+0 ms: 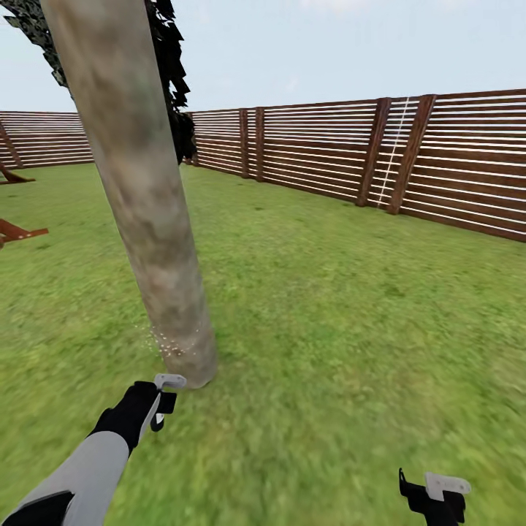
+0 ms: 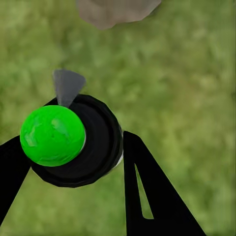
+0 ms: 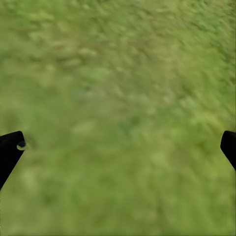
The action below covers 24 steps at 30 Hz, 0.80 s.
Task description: In the garden, pick up the pesticide atomizer on the floor and spray pesticide onto both trees until each tree trunk is fully covered.
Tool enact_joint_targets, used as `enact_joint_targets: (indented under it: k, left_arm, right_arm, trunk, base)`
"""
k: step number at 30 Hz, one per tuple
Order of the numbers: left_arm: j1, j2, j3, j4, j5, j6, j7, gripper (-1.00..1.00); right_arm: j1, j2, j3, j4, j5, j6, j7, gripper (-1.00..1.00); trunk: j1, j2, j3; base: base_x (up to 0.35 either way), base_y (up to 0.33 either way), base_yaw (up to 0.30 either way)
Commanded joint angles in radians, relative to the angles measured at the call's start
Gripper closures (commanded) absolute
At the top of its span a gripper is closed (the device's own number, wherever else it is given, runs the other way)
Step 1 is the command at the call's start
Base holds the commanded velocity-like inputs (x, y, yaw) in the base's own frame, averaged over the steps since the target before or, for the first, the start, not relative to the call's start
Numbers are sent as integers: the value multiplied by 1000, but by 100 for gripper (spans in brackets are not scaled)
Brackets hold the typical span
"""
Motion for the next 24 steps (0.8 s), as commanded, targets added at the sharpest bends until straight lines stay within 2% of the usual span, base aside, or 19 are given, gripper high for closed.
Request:
enact_joint_targets:
  k: [1,6,8,9,14,16,18,24]
  left_arm:
    - [-1,-2,5,-1,-8,4,-5,100]
    - [-1,-2,6,0,-6,4,-6,100]
    - [-1,-1,7,-1,38,2,-4,100]
    - [-1,6,3,-5,81,1,-3,100]
    - [-15,7,-5,-16,85,1,-5,100]
    - [-11,3,-7,-77,84,11,-8,100]
    - [-5,9,-8,-132,85,20,-16,100]
    - [-17,15,-8,-169,84,22,-20,100]
  right_arm:
    - [-1,0,-6,1,10,-4,-5,-100]
    - [-1,0,-6,2,11,-4,-5,-100]
    - [-1,0,-6,2,11,-4,-6,-100]
    - [-1,0,-6,2,11,-4,-6,-100]
    - [-1,0,-6,2,11,-4,-6,-100]
    - [-1,0,-6,2,11,-4,-5,-100]
    - [-1,-2,-7,1,11,-4,-6,-100]
    - [-1,-2,-7,1,11,-4,-6,-100]
  trunk:
    - [4,-7,-4]
    - [23,-42,-21]
    - [30,-56,-31]
    - [34,-63,-35]
    - [53,-98,-56]
    - [61,-112,-63]
    - [61,-112,-63]
    - [61,-112,-63]
  base:
    - [3,-1,3]
    - [0,0,0]
    - [0,0,0]
    - [0,0,0]
    - [0,0,0]
    - [0,0,0]
    - [0,0,0]
    - [0,0,0]
